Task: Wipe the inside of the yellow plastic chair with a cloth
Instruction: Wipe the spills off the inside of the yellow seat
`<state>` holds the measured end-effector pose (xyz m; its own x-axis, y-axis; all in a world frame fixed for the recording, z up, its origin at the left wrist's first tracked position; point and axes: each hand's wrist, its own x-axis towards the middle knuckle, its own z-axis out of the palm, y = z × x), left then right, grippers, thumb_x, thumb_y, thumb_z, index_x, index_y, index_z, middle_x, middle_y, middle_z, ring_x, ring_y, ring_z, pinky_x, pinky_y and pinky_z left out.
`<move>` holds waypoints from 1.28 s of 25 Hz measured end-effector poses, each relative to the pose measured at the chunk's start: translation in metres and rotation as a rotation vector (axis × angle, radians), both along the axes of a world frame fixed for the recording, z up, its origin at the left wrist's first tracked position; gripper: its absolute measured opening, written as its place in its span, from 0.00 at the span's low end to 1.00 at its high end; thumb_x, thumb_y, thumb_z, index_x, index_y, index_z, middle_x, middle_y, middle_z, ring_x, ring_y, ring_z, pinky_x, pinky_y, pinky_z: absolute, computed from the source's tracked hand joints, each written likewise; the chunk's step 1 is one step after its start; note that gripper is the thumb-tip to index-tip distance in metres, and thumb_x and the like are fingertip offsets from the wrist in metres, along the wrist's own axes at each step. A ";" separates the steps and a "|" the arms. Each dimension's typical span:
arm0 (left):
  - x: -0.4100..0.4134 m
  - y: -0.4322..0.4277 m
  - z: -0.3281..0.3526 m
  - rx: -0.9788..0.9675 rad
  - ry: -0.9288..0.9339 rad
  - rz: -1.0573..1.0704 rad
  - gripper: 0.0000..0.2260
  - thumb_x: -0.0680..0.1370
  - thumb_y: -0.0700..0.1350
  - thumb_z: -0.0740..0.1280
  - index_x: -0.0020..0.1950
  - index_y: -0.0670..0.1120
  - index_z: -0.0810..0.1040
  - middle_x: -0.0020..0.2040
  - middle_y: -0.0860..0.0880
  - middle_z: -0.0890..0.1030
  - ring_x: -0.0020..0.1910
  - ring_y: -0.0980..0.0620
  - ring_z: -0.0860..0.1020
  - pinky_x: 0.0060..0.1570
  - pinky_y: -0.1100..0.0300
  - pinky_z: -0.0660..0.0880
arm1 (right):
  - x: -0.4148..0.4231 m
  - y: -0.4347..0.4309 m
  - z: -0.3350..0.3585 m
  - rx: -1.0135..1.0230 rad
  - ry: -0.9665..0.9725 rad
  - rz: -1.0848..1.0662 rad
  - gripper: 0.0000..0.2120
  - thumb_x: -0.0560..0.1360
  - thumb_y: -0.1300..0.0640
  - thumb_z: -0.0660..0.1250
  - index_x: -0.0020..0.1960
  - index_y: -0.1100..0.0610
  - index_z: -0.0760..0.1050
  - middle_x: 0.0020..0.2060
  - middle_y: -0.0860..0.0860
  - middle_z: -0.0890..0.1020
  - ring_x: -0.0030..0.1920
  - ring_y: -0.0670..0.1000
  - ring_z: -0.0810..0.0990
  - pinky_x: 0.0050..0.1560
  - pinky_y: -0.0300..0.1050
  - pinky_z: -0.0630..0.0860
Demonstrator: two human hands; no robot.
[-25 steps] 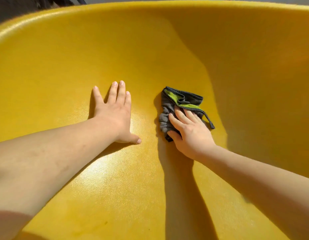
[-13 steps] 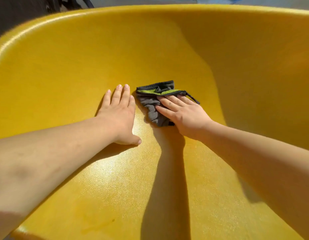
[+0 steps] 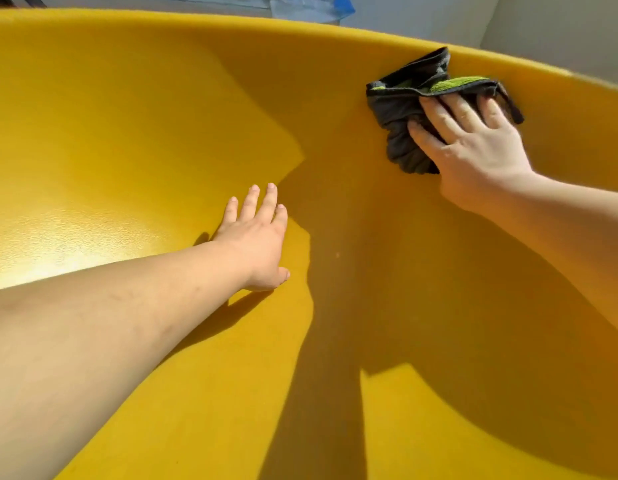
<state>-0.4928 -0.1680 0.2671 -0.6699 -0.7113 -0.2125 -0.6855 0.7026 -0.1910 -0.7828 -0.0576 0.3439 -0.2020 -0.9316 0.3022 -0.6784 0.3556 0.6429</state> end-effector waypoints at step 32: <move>-0.087 0.112 -0.059 0.206 0.424 0.424 0.21 0.86 0.56 0.53 0.79 0.58 0.58 0.85 0.50 0.49 0.83 0.41 0.44 0.77 0.31 0.51 | -0.013 0.195 0.035 -0.091 -0.060 -0.151 0.29 0.72 0.47 0.71 0.70 0.59 0.76 0.78 0.66 0.65 0.78 0.67 0.63 0.76 0.66 0.59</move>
